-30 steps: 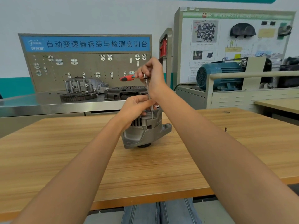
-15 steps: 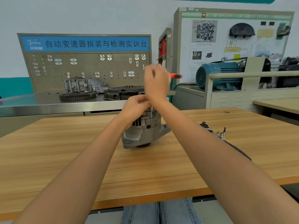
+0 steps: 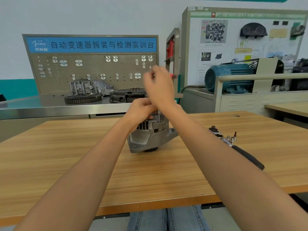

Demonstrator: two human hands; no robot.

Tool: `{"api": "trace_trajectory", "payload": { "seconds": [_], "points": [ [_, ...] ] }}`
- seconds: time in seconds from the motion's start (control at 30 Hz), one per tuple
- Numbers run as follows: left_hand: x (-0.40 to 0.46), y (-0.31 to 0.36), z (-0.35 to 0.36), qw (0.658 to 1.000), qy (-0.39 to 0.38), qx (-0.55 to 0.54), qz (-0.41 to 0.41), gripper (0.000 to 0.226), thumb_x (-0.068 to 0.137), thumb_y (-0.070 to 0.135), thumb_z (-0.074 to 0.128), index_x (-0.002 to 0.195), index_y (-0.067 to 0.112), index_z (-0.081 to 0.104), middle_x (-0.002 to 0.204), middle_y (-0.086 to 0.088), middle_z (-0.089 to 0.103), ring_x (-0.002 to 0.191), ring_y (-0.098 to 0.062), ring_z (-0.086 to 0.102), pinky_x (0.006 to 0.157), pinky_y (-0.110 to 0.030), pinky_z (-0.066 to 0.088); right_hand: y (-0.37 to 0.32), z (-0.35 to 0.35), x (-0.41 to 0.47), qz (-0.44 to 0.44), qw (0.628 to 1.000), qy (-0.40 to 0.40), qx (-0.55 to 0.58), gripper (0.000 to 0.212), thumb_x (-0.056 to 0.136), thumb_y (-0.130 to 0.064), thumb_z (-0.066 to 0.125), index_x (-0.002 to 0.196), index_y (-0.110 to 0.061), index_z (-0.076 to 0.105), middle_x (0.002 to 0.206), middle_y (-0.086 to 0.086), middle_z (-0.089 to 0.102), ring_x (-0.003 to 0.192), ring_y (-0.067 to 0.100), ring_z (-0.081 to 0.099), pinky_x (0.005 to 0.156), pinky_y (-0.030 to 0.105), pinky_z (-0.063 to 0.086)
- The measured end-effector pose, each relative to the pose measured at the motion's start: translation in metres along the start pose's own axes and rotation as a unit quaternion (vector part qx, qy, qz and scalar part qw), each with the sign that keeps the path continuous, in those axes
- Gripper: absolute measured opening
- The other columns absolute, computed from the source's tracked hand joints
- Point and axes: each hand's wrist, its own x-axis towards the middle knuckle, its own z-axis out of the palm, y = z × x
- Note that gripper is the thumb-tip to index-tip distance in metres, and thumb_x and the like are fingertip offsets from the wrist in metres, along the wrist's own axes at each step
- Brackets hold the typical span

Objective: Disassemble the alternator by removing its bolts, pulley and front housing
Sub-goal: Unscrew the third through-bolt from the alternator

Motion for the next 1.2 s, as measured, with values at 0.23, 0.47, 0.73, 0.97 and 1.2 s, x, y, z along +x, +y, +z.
{"api": "trace_trajectory", "payload": {
  "seconds": [0.23, 0.47, 0.73, 0.97, 1.2],
  "points": [
    [0.002, -0.001, 0.002, 1.000, 0.011, 0.006, 0.005, 0.021, 0.087, 0.007, 0.059, 0.080, 0.025, 0.067, 0.069, 0.017, 0.069, 0.068, 0.005, 0.062, 0.053, -0.011, 0.046, 0.020, -0.006, 0.005, -0.195, 0.897, 0.006, -0.397, 0.037, 0.080, -0.008, 0.045, 0.117, -0.011, 0.048, 0.107, 0.010, 0.049, 0.091, 0.026, 0.045, 0.080, 0.034, 0.029],
    [0.000, 0.001, -0.004, 0.994, -0.079, 0.080, -0.005, 0.033, 0.083, 0.018, 0.070, 0.115, 0.016, 0.064, 0.102, 0.003, 0.070, 0.098, -0.008, 0.064, 0.090, -0.021, 0.049, 0.028, -0.019, 0.012, -0.198, 0.895, -0.007, -0.399, 0.036, 0.080, -0.002, 0.046, 0.115, -0.006, 0.048, 0.106, 0.014, 0.049, 0.092, 0.028, 0.044, 0.071, 0.029, 0.018],
    [-0.002, 0.003, -0.008, 0.989, -0.083, 0.120, 0.016, 0.020, 0.081, 0.016, 0.073, 0.100, 0.018, 0.067, 0.086, 0.005, 0.068, 0.076, 0.001, 0.062, 0.073, -0.010, 0.050, 0.038, -0.033, 0.020, -0.038, 0.949, 0.001, -0.314, 0.031, 0.086, -0.009, 0.048, 0.117, -0.006, 0.046, 0.113, 0.015, 0.049, 0.097, 0.029, 0.050, 0.079, 0.032, 0.031],
    [0.001, 0.015, -0.014, 0.975, -0.104, 0.195, 0.036, 0.013, 0.077, 0.013, 0.075, 0.082, 0.022, 0.067, 0.078, 0.009, 0.068, 0.067, 0.006, 0.062, 0.065, -0.006, 0.048, 0.057, -0.036, 0.008, 0.051, 0.976, -0.042, -0.206, 0.028, 0.087, -0.010, 0.048, 0.114, -0.008, 0.047, 0.112, 0.013, 0.049, 0.088, 0.027, 0.053, 0.075, 0.037, 0.044],
    [0.005, 0.014, -0.012, 0.967, -0.092, 0.228, 0.063, 0.009, 0.078, 0.019, 0.075, 0.078, 0.025, 0.069, 0.079, 0.011, 0.068, 0.071, 0.002, 0.062, 0.069, -0.010, 0.049, 0.069, -0.031, -0.003, 0.119, 0.976, -0.172, -0.060, 0.028, 0.087, -0.003, 0.048, 0.115, -0.009, 0.048, 0.087, 0.004, 0.052, 0.072, 0.017, 0.049, 0.059, 0.028, 0.037]
  ]
}}
